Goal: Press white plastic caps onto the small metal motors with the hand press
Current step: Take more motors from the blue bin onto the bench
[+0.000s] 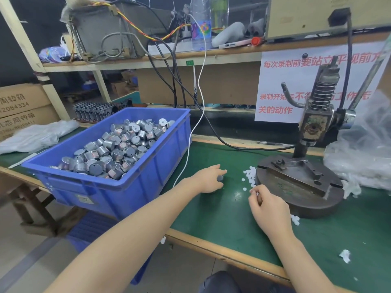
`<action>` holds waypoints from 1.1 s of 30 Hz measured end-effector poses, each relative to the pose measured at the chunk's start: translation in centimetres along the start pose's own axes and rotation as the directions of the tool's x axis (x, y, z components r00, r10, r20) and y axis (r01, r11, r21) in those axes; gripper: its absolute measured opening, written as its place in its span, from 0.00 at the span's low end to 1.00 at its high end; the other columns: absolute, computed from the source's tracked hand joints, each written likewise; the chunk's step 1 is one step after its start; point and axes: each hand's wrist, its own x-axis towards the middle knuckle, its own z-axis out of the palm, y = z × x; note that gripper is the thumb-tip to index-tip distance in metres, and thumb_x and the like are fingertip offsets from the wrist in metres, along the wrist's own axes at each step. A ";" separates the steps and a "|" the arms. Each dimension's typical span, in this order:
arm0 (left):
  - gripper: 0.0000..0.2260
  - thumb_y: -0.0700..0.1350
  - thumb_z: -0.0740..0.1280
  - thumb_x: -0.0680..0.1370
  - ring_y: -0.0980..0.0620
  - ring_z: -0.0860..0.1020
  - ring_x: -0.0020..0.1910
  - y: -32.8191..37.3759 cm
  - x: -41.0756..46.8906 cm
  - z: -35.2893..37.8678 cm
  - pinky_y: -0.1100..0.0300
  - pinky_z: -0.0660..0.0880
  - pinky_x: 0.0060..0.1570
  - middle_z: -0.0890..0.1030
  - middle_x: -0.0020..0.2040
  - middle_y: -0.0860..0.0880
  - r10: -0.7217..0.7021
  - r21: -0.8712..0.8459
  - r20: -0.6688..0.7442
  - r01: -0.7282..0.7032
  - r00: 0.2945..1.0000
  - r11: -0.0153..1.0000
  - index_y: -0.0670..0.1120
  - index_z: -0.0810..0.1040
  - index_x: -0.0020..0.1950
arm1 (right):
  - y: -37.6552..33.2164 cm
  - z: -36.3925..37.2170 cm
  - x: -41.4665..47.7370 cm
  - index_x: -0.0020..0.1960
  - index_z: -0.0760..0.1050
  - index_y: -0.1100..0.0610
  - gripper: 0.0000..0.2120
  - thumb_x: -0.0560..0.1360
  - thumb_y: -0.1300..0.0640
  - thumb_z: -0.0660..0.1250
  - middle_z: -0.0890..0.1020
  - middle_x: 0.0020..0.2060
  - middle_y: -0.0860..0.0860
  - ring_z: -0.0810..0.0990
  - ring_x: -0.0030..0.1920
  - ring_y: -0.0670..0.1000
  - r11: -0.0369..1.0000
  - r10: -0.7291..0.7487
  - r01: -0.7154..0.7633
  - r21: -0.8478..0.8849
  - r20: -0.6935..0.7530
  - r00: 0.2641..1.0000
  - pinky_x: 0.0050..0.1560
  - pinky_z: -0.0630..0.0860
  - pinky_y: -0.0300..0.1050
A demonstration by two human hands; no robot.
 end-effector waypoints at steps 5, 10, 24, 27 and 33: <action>0.21 0.44 0.53 0.82 0.50 0.54 0.75 0.8 1.0 0.4 0.60 0.60 0.65 0.50 0.77 0.45 0.012 0.018 0.013 -0.013 1.000 1.000 0.44 0.58 0.75 | 0.1 0.1 0.0 0.44 0.75 0.58 0.04 0.75 0.60 0.62 0.77 0.26 0.53 0.77 0.34 0.60 1.000 -0.013 0.013 -0.015 0.000 1.000 0.33 0.64 0.46; 0.18 0.36 0.55 0.79 0.49 0.68 0.68 0.1 1.6 -0.4 0.65 0.64 0.60 0.72 0.68 0.45 -0.078 -0.226 -0.057 0.063 0.995 0.972 0.43 0.73 0.67 | -0.1 0.0 0.0 0.43 0.75 0.59 0.03 0.74 0.61 0.63 0.71 0.23 0.49 0.76 0.31 0.59 1.000 -0.024 0.024 0.003 0.001 1.000 0.32 0.65 0.45; 0.17 0.35 0.62 0.76 0.44 0.72 0.51 -0.9 3.1 0.3 0.57 0.70 0.56 0.64 0.61 0.41 -0.210 -0.190 -0.336 0.152 0.918 0.970 0.39 0.70 0.66 | -0.2 -0.2 -0.1 0.41 0.75 0.59 0.03 0.73 0.62 0.64 0.68 0.22 0.48 0.72 0.27 0.56 0.999 -0.043 0.043 0.025 0.023 0.999 0.32 0.67 0.46; 0.14 0.39 0.69 0.74 0.47 0.71 0.47 -1.6 3.1 0.0 0.56 0.72 0.56 0.64 0.58 0.43 -0.260 -0.249 -0.244 0.198 0.934 0.948 0.41 0.73 0.58 | 0.0 0.0 0.1 0.43 0.74 0.58 0.03 0.74 0.61 0.63 0.70 0.23 0.49 0.75 0.29 0.58 0.999 -0.041 0.040 0.019 0.036 0.999 0.34 0.69 0.47; 0.12 0.44 0.67 0.75 0.47 0.72 0.53 -2.2 2.1 -1.0 0.58 0.70 0.56 0.67 0.58 0.43 -0.184 -0.251 -0.243 0.122 0.952 0.960 0.43 0.75 0.57 | -0.1 0.1 0.2 0.43 0.75 0.58 0.03 0.74 0.61 0.63 0.72 0.23 0.50 0.75 0.30 0.58 0.999 -0.041 0.040 0.004 0.024 0.999 0.33 0.66 0.45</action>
